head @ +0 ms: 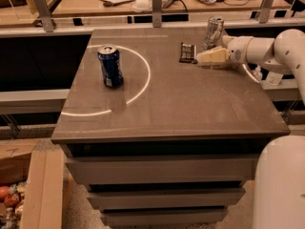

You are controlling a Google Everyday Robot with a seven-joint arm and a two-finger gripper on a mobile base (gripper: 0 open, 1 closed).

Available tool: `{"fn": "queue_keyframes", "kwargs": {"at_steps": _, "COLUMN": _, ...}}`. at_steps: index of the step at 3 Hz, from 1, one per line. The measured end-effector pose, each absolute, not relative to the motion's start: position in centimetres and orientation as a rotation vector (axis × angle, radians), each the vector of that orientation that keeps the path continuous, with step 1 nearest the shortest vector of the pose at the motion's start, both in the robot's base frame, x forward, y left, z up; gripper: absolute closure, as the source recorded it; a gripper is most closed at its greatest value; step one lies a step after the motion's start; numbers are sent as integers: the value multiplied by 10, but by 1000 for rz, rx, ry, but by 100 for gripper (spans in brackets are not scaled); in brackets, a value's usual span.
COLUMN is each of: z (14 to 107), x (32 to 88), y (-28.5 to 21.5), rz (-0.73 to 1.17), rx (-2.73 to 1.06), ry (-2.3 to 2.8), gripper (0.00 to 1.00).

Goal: Move redbull can near rxbar chocolate

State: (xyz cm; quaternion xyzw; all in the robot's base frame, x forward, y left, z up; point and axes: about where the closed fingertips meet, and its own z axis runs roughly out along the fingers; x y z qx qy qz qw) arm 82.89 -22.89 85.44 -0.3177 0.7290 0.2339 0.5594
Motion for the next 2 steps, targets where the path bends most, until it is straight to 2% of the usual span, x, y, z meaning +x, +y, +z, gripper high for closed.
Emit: {"fn": "queue_keyframes", "kwargs": {"at_steps": 2, "z": 884, "x": 773, "y": -258, "rz": 521, "rx": -749, "ry": 1771, "gripper": 0}}
